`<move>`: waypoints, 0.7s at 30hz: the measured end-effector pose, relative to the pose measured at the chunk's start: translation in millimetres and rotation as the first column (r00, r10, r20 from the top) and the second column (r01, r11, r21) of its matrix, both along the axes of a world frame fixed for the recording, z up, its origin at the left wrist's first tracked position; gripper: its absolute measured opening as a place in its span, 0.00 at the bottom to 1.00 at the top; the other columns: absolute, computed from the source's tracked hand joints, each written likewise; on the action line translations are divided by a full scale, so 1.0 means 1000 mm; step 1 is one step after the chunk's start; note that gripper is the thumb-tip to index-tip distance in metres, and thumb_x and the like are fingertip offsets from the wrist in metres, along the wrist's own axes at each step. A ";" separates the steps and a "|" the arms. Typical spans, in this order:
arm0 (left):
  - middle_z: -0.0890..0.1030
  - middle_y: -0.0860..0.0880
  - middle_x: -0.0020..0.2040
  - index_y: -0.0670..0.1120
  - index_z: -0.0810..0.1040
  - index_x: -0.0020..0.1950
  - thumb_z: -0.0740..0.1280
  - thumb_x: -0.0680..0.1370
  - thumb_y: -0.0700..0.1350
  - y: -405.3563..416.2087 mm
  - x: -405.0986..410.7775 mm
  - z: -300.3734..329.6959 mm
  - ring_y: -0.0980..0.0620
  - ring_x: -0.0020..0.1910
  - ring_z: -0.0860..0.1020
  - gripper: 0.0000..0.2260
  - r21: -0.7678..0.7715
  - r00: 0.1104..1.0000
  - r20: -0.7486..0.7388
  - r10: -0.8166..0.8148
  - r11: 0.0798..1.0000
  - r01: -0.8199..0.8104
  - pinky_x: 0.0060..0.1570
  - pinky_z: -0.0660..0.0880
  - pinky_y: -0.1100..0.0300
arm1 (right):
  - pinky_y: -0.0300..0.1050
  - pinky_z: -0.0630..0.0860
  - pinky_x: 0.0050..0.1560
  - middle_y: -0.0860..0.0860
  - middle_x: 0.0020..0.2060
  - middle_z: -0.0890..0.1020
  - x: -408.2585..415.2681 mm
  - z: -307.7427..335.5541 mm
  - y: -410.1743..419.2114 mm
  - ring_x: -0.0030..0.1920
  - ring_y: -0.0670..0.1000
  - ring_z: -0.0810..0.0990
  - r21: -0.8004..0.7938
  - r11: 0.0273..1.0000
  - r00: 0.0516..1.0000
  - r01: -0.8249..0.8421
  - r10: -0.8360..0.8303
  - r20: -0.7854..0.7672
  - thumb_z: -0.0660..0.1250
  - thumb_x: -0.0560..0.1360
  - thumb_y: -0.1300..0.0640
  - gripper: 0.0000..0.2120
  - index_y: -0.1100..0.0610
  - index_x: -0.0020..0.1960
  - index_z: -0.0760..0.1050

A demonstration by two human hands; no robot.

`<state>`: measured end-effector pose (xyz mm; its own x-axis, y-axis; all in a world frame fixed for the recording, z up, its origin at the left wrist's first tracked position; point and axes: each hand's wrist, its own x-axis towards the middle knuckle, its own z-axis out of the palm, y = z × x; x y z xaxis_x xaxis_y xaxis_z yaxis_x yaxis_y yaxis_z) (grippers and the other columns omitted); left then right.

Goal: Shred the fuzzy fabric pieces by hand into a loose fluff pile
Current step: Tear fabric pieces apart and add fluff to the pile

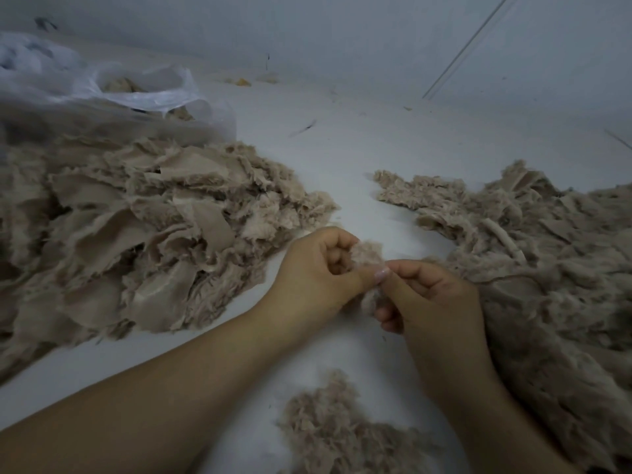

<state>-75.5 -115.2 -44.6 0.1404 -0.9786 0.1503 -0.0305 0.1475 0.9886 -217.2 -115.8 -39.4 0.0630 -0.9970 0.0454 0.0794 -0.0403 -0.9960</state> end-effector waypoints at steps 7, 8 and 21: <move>0.77 0.43 0.28 0.39 0.76 0.48 0.63 0.79 0.33 0.000 0.002 0.003 0.51 0.23 0.76 0.04 0.031 0.989 -0.137 0.064 0.998 -0.061 0.24 0.72 0.61 | 0.38 0.72 0.24 0.52 0.24 0.79 0.000 0.003 0.001 0.23 0.48 0.77 0.029 0.999 1.000 0.015 -0.015 0.014 0.68 0.76 0.66 0.18 0.49 0.32 0.81; 0.77 0.42 0.28 0.39 0.76 0.48 0.66 0.79 0.36 0.001 0.001 0.004 0.51 0.23 0.76 0.01 0.015 0.991 -0.127 0.053 0.999 -0.051 0.24 0.71 0.60 | 0.38 0.73 0.24 0.53 0.25 0.79 0.000 0.004 0.002 0.23 0.48 0.77 0.027 1.000 1.000 0.010 -0.010 0.026 0.68 0.76 0.66 0.17 0.50 0.33 0.82; 0.76 0.44 0.29 0.43 0.74 0.47 0.63 0.75 0.30 -0.005 0.005 -0.006 0.49 0.22 0.76 0.09 -0.021 0.999 -0.021 0.047 0.999 -0.047 0.21 0.70 0.61 | 0.34 0.60 0.20 0.49 0.19 0.67 -0.003 0.004 0.000 0.20 0.45 0.62 0.090 0.995 0.997 0.046 -0.051 0.053 0.70 0.74 0.64 0.10 0.59 0.34 0.80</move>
